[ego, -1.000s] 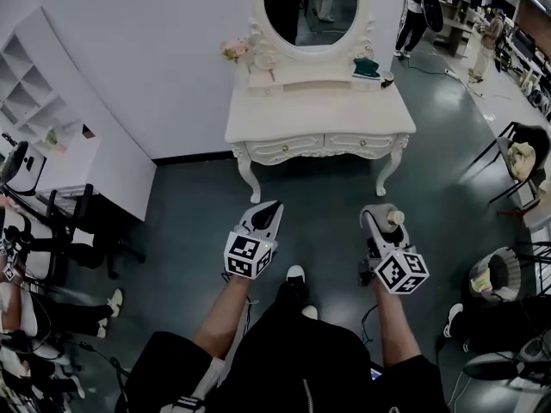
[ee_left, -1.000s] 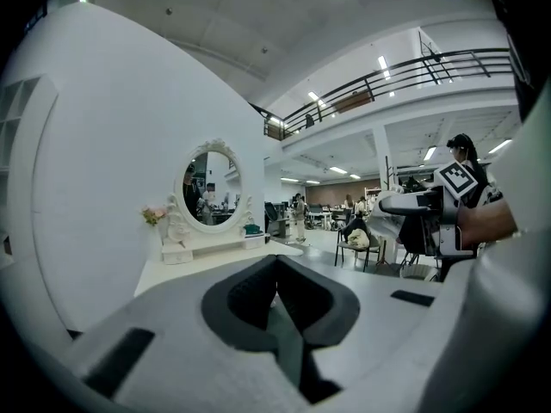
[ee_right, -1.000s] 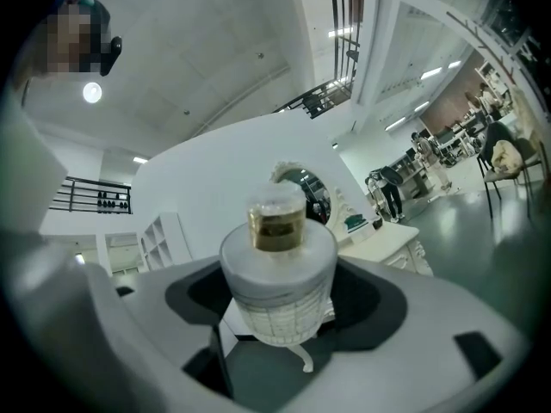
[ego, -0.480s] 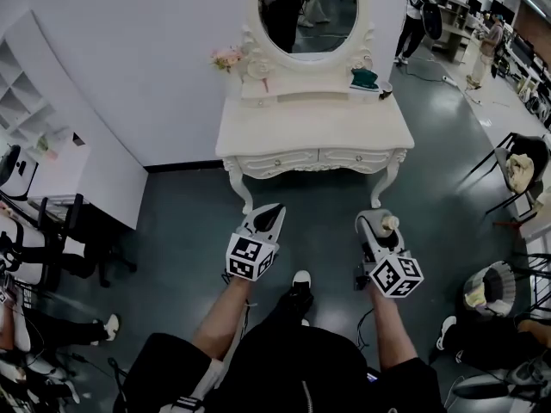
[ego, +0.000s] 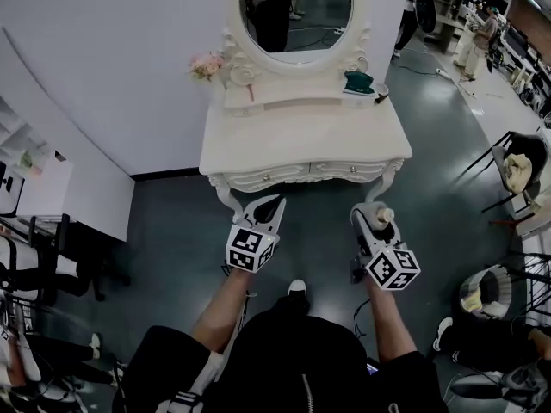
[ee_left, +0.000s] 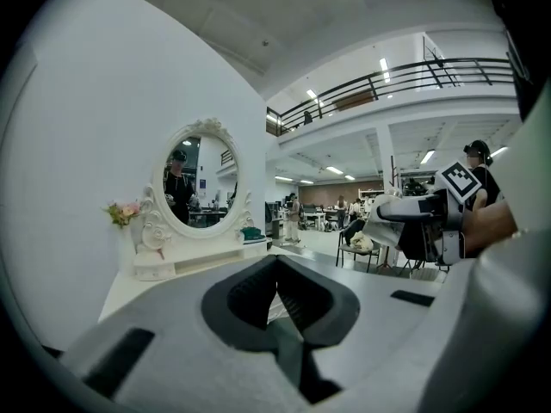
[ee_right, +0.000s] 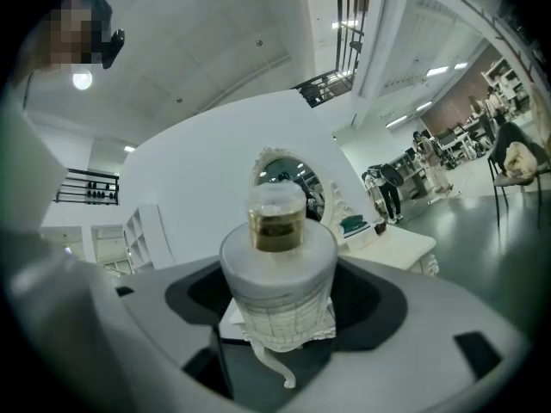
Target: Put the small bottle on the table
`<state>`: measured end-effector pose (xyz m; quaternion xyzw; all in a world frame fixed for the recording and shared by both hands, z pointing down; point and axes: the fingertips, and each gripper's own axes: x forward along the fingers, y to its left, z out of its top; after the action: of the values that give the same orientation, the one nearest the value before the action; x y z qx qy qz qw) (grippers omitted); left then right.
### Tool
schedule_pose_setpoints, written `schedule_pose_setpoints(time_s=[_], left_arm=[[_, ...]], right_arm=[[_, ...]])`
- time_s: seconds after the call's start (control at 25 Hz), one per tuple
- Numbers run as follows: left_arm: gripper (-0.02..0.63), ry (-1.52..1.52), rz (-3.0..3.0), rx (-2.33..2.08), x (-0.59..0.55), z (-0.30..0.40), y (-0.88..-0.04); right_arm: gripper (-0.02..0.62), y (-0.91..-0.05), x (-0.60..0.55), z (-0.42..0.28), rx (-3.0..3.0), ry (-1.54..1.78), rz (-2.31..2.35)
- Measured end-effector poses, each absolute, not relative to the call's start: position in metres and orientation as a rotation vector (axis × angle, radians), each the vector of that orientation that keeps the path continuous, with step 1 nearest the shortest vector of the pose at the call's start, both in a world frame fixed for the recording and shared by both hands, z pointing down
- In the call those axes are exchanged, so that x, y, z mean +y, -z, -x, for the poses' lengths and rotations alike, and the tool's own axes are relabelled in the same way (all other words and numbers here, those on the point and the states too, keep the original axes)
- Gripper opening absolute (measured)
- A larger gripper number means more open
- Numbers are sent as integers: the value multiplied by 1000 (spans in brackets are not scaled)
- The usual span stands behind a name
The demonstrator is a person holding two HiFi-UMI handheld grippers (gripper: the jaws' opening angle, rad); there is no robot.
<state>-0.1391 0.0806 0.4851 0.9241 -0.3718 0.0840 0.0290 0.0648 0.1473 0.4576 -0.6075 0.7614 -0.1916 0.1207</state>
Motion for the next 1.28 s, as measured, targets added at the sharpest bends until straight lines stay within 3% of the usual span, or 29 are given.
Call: schedule_pose_setpoints(time_s=[0.76,1.28], left_arm=[[2,-263,-2833,-1098,-82,102,-504],[2,-267,-2786,-1241,-233,47,-488]], right_arm=[[328,-479,-9,-107,2171,598,1850],[328,-469,-180,-159,2287,605,1727]])
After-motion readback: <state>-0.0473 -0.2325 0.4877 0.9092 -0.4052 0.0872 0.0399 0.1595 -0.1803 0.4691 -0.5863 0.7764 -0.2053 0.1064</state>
